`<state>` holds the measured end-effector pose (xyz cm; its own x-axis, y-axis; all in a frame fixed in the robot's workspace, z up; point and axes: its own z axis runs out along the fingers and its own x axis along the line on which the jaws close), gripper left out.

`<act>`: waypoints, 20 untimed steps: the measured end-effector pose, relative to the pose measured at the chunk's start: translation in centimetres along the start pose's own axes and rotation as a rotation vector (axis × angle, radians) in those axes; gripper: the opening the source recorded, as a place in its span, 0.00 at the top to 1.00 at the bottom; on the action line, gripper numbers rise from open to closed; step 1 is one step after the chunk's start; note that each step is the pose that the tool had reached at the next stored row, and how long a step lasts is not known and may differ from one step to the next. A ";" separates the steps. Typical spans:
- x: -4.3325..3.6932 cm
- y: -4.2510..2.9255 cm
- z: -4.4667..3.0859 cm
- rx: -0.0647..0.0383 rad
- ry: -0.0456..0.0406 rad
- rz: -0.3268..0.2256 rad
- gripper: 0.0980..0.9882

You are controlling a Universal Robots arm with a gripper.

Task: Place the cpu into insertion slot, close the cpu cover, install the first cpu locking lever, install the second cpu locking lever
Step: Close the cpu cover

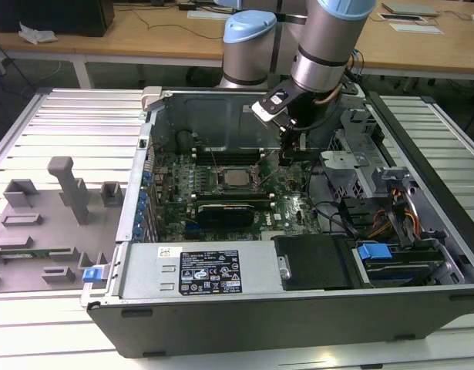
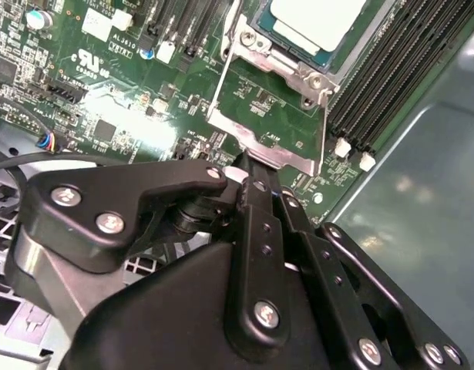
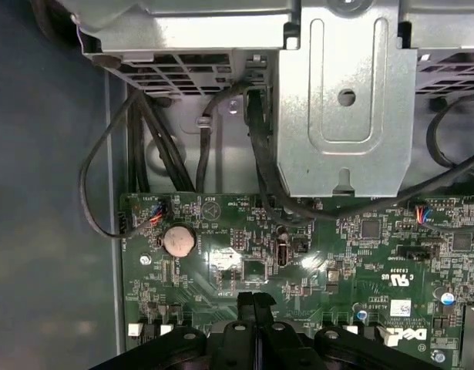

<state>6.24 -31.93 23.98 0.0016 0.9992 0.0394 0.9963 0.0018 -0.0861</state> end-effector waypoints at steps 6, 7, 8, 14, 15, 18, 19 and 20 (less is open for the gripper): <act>0.17 -0.89 0.09 -0.002 0.0000 0.000 0.99; 0.21 -1.04 0.10 -0.002 0.0000 0.000 0.99; 0.23 -1.15 0.11 -0.003 0.0000 0.000 0.99; 0.37 -1.94 0.19 -0.005 0.0000 0.000 0.99; 0.38 -2.07 0.20 -0.005 0.0001 0.000 0.99; 0.54 -3.17 0.30 -0.007 0.0000 0.000 0.99; 0.57 -3.40 0.32 -0.007 0.0000 0.000 0.99; 0.59 -3.58 0.33 -0.007 0.0000 0.000 0.99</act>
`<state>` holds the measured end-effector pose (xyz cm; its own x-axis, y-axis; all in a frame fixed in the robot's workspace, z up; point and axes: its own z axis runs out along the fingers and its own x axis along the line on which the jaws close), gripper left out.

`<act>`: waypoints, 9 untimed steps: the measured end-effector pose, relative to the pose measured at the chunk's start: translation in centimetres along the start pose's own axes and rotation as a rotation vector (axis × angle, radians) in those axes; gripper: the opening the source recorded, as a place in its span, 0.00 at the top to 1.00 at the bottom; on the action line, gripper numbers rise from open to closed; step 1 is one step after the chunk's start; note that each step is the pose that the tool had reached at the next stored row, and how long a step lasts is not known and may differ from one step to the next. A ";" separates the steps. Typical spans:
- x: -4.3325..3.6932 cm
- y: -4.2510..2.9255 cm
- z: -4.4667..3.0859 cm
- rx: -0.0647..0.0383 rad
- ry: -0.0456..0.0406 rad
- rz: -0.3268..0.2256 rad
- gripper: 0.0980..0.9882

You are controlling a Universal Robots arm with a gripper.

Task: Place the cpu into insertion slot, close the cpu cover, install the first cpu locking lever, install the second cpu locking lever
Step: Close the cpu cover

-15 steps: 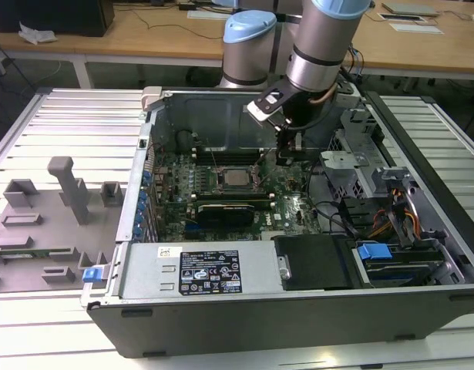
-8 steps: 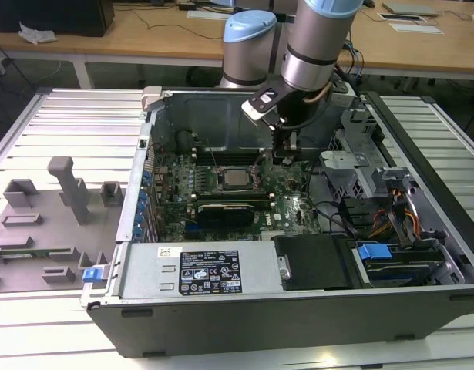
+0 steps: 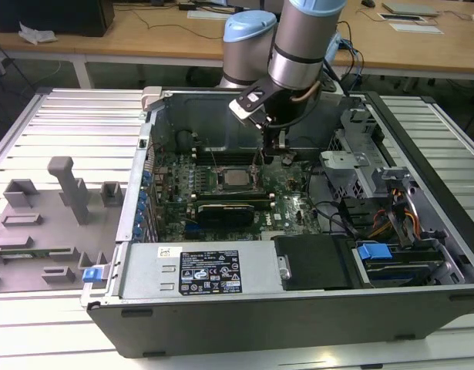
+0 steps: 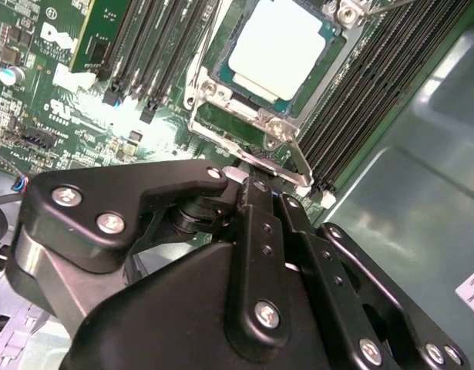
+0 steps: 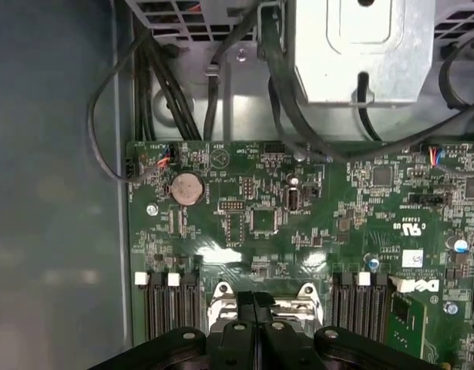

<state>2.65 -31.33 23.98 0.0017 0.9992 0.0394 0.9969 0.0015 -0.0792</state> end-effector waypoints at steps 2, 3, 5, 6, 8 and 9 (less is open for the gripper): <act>0.04 -0.33 0.03 0.000 0.0001 0.000 0.99; 0.05 -0.42 0.04 0.000 0.0000 0.000 0.99; 0.07 -0.58 0.05 0.000 0.0000 0.000 0.99; 0.08 -0.68 0.06 0.000 0.0000 0.000 0.99; 0.10 -0.85 0.07 0.000 0.0000 0.001 0.99; 0.11 -0.94 0.08 0.000 0.0001 0.001 0.99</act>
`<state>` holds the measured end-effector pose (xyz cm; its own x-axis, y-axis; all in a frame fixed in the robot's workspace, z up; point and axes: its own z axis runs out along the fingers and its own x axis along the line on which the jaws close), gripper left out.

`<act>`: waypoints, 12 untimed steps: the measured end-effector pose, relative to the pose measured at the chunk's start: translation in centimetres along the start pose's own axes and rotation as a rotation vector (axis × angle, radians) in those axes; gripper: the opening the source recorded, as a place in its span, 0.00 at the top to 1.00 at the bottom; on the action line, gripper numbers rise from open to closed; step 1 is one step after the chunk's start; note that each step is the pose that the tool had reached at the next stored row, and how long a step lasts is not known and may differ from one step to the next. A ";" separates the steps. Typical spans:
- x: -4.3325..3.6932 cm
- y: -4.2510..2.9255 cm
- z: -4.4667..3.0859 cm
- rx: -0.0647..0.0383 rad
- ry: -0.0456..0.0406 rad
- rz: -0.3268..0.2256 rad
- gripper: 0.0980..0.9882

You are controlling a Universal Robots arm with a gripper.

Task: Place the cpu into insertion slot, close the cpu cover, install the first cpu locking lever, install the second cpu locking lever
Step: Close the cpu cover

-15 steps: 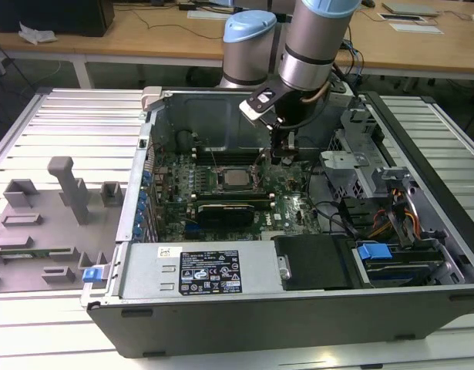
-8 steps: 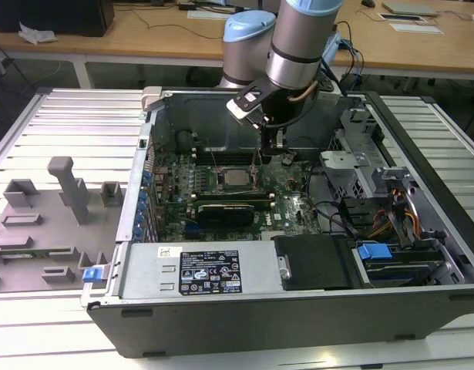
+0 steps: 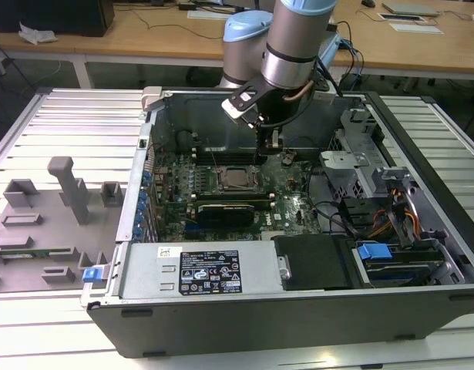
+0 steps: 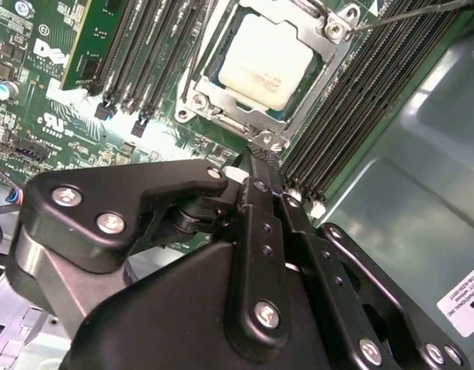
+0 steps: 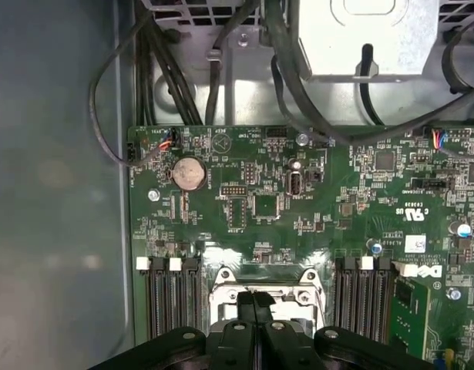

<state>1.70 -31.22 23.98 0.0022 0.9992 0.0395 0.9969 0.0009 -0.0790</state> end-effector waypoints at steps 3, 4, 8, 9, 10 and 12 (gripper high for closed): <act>0.00 -0.48 0.04 -0.016 -0.0004 -0.001 0.99; 0.00 -0.64 0.06 -0.024 -0.0008 -0.001 0.99; 0.00 -1.48 0.21 -0.051 -0.0058 -0.002 0.99; -0.01 -1.66 0.24 -0.054 -0.0084 -0.002 0.99; -0.02 -1.95 0.30 -0.060 -0.0139 -0.002 0.99; -0.08 -2.31 0.34 -0.067 -0.0230 -0.001 0.99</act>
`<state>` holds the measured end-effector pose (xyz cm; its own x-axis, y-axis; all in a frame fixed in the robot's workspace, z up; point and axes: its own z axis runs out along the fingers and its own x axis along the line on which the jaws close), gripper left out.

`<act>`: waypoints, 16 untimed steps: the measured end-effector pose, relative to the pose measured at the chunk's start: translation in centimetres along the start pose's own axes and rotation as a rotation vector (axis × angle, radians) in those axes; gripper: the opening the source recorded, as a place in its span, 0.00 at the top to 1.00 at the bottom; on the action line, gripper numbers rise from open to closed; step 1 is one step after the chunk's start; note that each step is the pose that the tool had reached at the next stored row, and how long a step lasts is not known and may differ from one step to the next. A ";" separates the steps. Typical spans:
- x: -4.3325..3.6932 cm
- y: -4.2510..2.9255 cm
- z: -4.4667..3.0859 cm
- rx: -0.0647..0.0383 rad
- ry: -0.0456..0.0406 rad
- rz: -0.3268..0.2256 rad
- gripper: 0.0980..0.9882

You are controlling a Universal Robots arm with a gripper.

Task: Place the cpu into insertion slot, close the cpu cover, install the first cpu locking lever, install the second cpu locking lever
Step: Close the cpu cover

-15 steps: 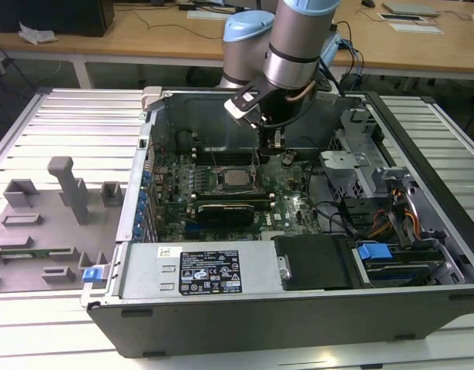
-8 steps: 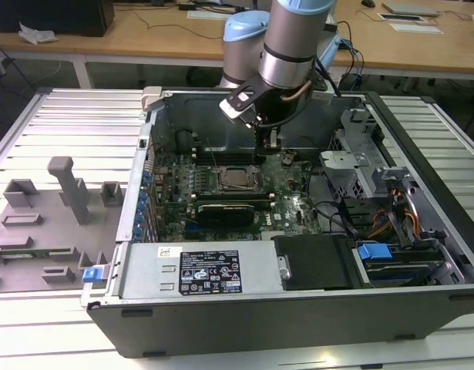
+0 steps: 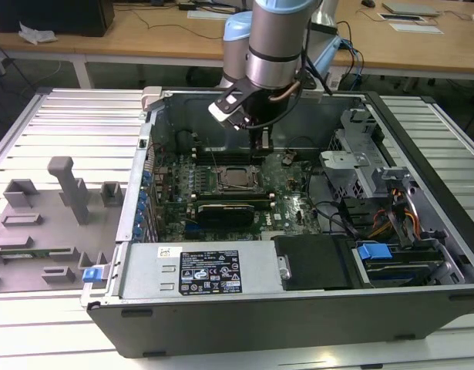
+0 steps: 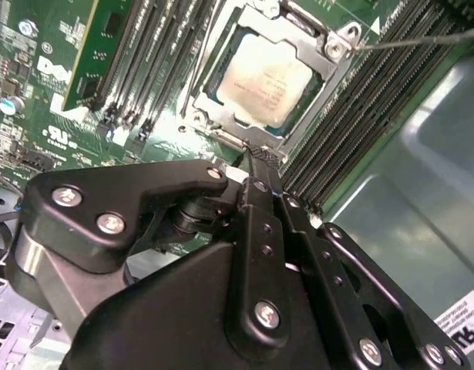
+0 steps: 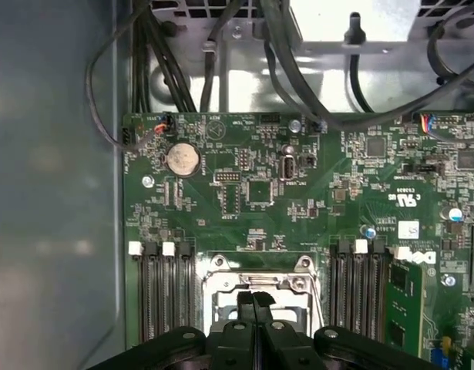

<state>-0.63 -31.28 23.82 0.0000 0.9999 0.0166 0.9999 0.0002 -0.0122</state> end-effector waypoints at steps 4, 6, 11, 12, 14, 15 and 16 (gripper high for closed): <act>-0.23 -0.50 0.05 -0.018 -0.0090 0.000 0.99; -0.29 -0.71 0.09 -0.028 -0.0104 0.000 0.99; -0.46 -2.94 0.44 -0.043 -0.0118 -0.001 0.99; -0.46 -3.10 0.50 -0.043 -0.0120 -0.001 0.99; -0.47 -3.42 0.65 -0.043 -0.0125 -0.001 0.99; -0.48 -3.44 0.66 -0.043 -0.0127 -0.001 0.99; -0.48 -3.44 0.66 -0.043 -0.0128 -0.001 0.99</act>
<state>-4.07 -31.75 23.19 -0.0006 1.0000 0.0038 0.9995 0.0005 0.0309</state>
